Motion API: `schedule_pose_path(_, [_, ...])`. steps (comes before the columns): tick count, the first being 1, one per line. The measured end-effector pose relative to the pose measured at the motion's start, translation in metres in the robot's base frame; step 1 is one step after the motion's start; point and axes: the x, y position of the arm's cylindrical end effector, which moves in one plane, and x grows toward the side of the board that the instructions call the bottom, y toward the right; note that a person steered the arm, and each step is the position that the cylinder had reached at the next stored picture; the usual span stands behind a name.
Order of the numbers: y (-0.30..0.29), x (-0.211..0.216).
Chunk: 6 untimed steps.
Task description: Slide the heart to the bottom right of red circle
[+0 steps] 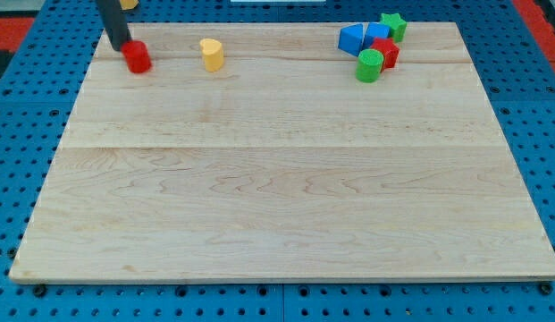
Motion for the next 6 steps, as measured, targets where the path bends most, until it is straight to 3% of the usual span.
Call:
schedule_pose_path(1, [0.103,0.051])
schedule_pose_path(2, [0.075,0.008])
schedule_pose_path(3, [0.006,-0.016])
schedule_pose_path(4, [0.055,-0.075])
schedule_pose_path(5, [0.128,-0.01])
schedule_pose_path(6, [0.185,0.096])
